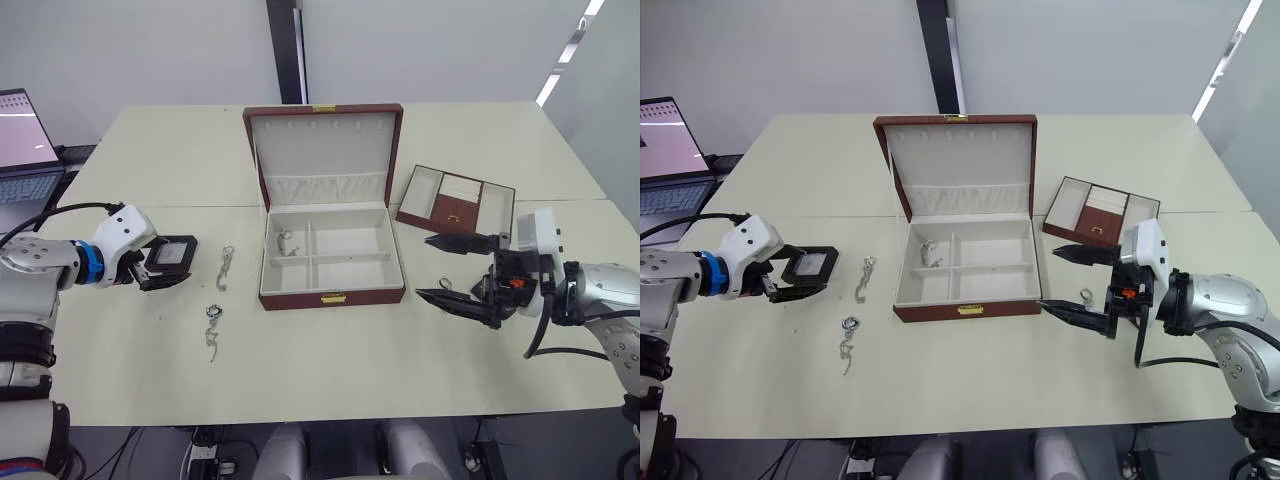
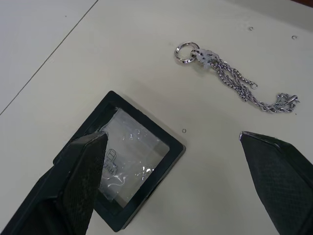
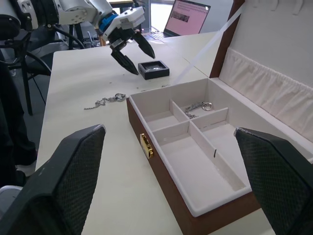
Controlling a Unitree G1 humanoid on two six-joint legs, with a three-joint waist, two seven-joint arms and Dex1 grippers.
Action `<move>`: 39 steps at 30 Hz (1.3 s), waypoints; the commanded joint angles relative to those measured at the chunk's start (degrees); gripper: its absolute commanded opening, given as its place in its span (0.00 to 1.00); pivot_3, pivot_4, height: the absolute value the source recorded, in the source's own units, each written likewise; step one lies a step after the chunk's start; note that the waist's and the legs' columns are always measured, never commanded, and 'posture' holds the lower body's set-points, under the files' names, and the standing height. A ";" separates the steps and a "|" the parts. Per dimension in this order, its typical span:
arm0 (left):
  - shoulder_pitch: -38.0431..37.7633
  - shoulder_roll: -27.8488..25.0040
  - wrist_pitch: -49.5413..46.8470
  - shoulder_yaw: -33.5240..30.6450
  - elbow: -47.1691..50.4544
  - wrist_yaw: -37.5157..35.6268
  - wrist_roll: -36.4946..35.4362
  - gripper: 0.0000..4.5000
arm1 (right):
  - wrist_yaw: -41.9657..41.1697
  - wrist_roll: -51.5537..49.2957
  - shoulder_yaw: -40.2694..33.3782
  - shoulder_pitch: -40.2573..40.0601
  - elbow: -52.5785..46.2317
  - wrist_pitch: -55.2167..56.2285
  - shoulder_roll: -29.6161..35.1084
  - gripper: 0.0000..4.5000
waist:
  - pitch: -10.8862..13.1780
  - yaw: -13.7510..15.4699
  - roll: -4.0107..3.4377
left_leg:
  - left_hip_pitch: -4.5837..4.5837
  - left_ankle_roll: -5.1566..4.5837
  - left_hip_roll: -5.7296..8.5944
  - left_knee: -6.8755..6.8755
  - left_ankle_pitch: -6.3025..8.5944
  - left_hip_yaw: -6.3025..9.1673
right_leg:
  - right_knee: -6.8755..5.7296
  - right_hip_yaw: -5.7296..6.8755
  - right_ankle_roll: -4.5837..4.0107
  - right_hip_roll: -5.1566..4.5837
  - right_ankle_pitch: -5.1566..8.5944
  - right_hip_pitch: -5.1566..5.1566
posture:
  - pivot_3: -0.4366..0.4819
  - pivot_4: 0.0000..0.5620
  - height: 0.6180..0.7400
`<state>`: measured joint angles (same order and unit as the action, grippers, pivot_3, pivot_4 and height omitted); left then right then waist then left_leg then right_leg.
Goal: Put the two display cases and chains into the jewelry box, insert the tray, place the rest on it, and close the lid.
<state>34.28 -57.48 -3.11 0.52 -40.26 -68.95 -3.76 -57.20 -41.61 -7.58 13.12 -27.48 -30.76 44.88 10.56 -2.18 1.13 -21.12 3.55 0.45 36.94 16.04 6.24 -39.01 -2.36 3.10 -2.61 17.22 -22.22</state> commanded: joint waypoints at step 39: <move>4.76 -0.40 2.50 2.85 -10.12 -1.81 5.54 0.00 | 0.00 2.69 1.44 -2.85 -2.64 2.42 -0.53 1.00 | -0.01 -0.20 0.01 | 0.00 0.00 0.01 0.04 0.00 0.05 | -0.06 0.01 0.00 0.00 0.00 0.00 | 0.48 0.27 1.00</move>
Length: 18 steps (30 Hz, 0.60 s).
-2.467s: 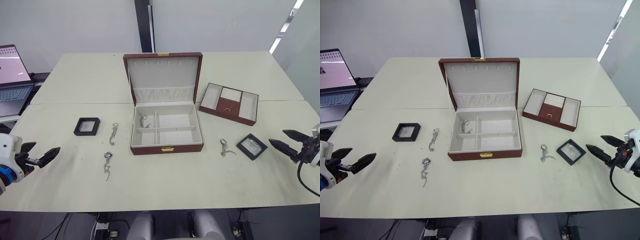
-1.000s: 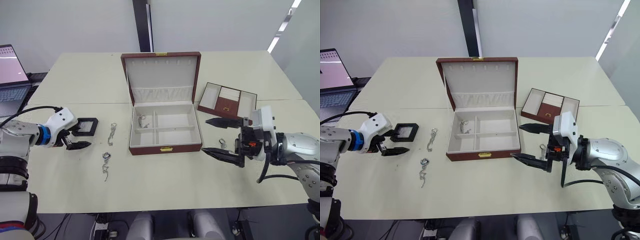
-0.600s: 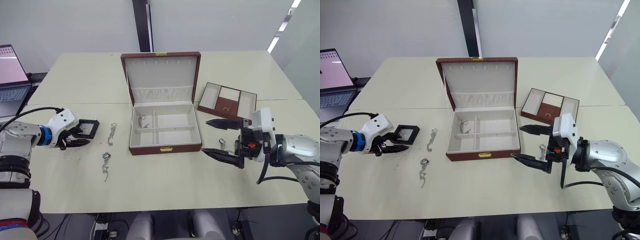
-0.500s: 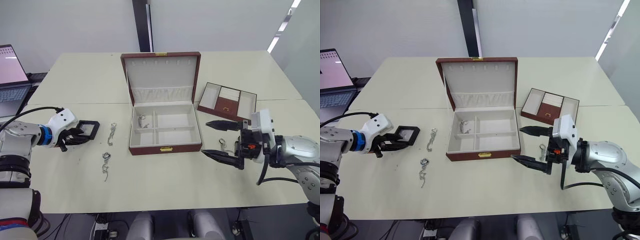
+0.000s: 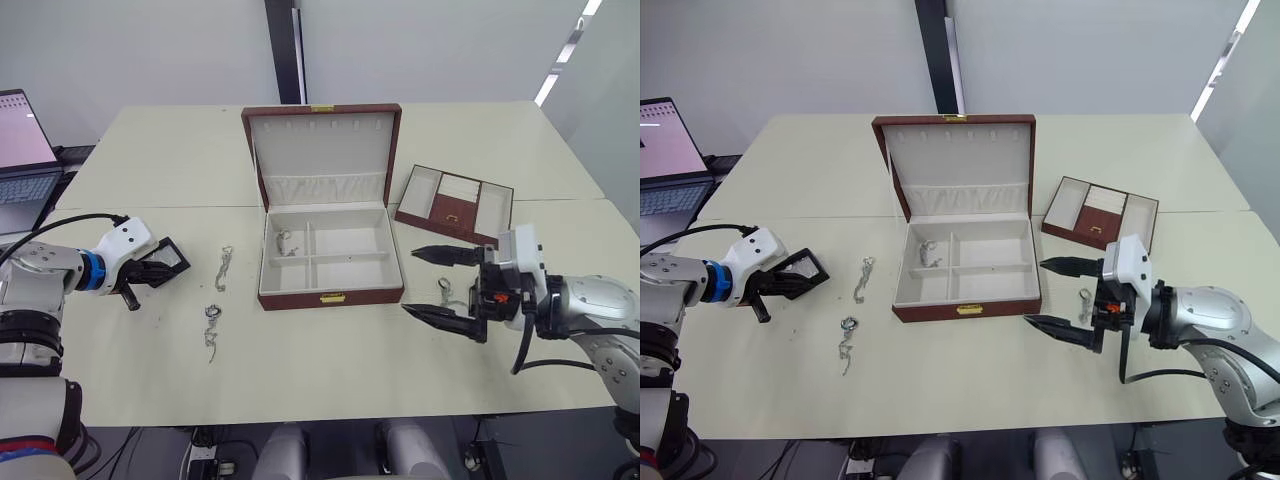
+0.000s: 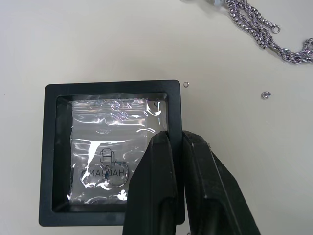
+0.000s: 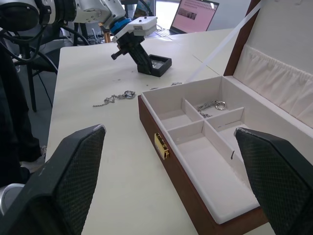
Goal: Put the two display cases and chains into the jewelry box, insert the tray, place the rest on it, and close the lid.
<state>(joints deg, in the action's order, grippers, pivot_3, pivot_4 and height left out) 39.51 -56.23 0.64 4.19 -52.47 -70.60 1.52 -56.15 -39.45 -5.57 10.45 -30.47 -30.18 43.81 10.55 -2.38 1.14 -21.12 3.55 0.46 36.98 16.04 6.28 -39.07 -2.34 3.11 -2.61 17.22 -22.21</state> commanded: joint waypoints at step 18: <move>-4.56 -7.59 -32.36 -4.19 51.28 -10.00 -14.84 0.00 | 2.74 -1.39 -9.94 -4.85 -0.85 1.02 1.36 1.00 | 0.01 -0.01 0.02 | -0.03 0.00 -0.02 0.00 0.00 -0.01 | 0.02 -0.02 0.00 0.01 0.00 0.01 | 0.48 0.27 1.00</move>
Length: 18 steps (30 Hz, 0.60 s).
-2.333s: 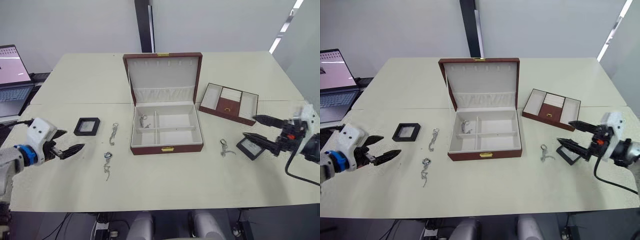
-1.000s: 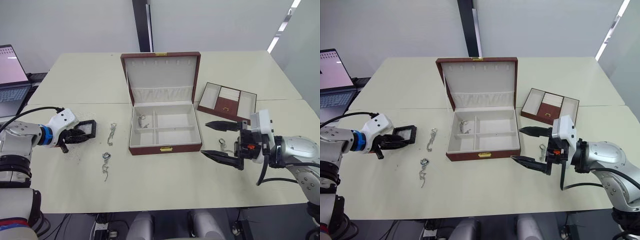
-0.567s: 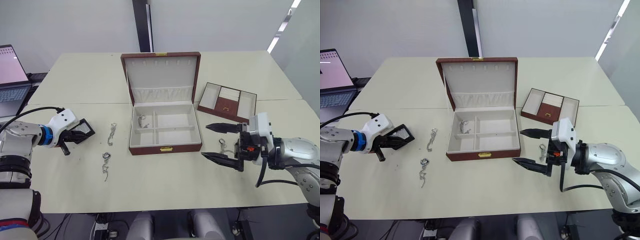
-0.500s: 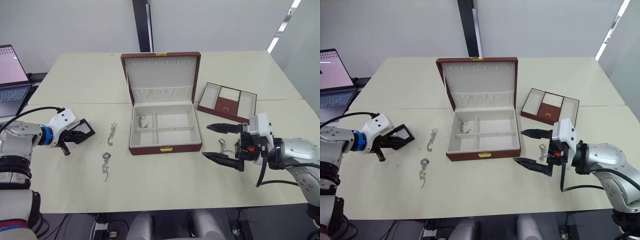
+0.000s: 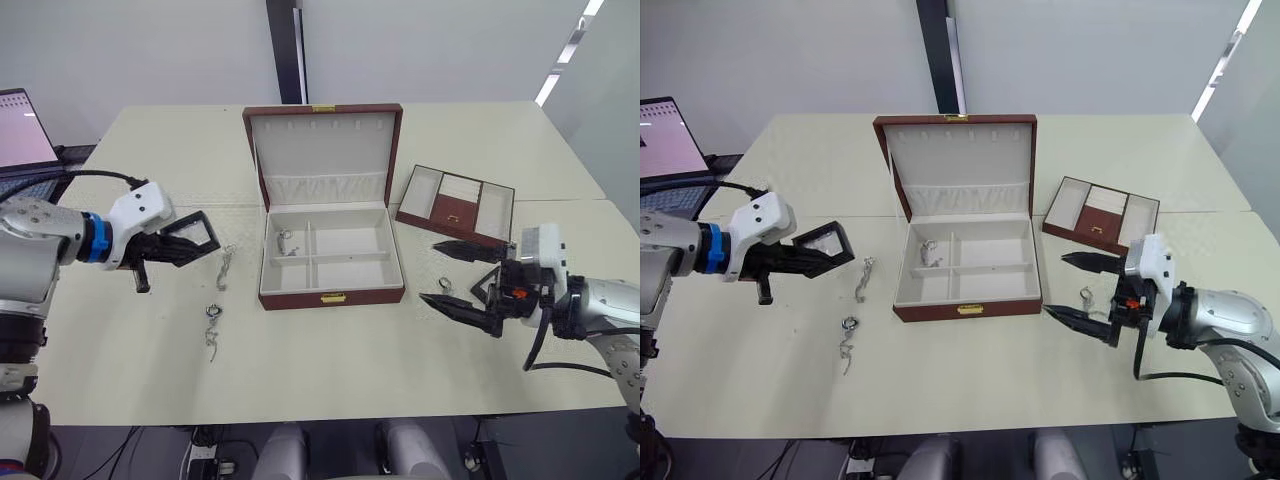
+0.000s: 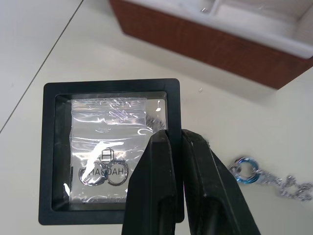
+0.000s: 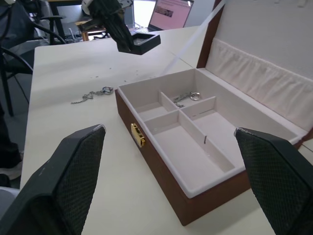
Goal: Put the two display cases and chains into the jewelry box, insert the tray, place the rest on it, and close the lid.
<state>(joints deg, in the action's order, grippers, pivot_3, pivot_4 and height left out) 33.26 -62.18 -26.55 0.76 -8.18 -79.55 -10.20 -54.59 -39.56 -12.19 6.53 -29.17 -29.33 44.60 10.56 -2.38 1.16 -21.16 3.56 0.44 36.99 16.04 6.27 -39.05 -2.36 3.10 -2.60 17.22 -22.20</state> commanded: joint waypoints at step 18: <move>21.16 12.57 -6.80 15.83 3.02 -2.32 -1.66 0.00 | 9.80 -1.15 -10.44 -13.06 -10.24 -0.50 -1.07 1.00 | 0.02 0.50 0.03 | -0.01 0.00 0.01 0.04 0.00 -0.03 | 0.02 -0.04 0.00 0.07 0.00 0.04 | 0.48 0.27 1.00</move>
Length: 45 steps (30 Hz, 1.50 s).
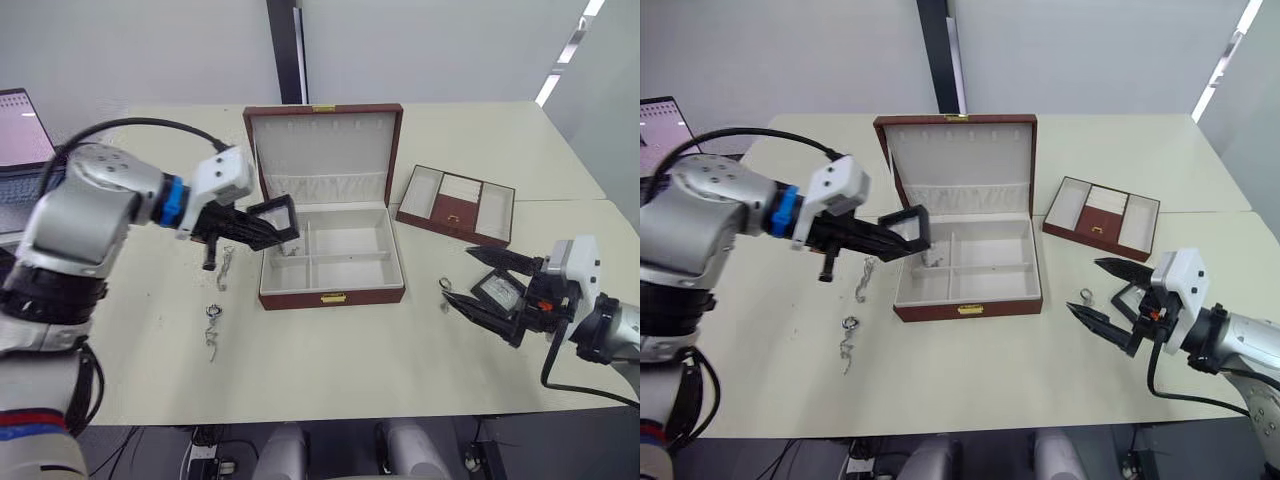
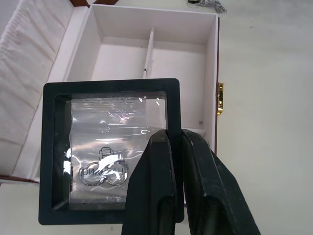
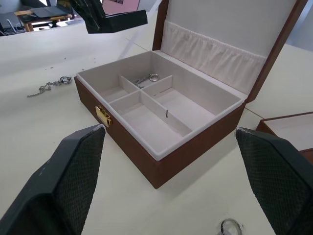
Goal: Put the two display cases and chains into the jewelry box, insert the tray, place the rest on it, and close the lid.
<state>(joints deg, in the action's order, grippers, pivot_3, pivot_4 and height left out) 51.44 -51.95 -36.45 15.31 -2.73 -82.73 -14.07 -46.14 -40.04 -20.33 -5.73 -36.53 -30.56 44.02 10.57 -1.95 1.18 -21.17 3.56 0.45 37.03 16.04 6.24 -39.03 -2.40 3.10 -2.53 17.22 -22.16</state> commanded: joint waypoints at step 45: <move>13.40 28.33 30.40 4.00 -42.12 6.47 16.72 0.45 | 7.70 -0.69 -2.85 -5.69 -6.78 0.78 -1.99 1.00 | 0.02 0.01 0.04 | -0.04 0.00 0.04 0.06 0.00 0.03 | -0.02 0.01 0.01 -0.01 -0.01 -0.01 | 0.48 0.27 1.00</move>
<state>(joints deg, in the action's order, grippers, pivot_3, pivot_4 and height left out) 63.53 -23.64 -5.92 20.74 -45.79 -75.91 3.47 -38.45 -39.66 -21.83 -11.89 -42.40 -30.57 42.22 10.59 -1.94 1.22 -21.21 3.55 0.49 37.09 16.04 6.27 -39.05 -2.40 3.11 -2.53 17.21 -22.17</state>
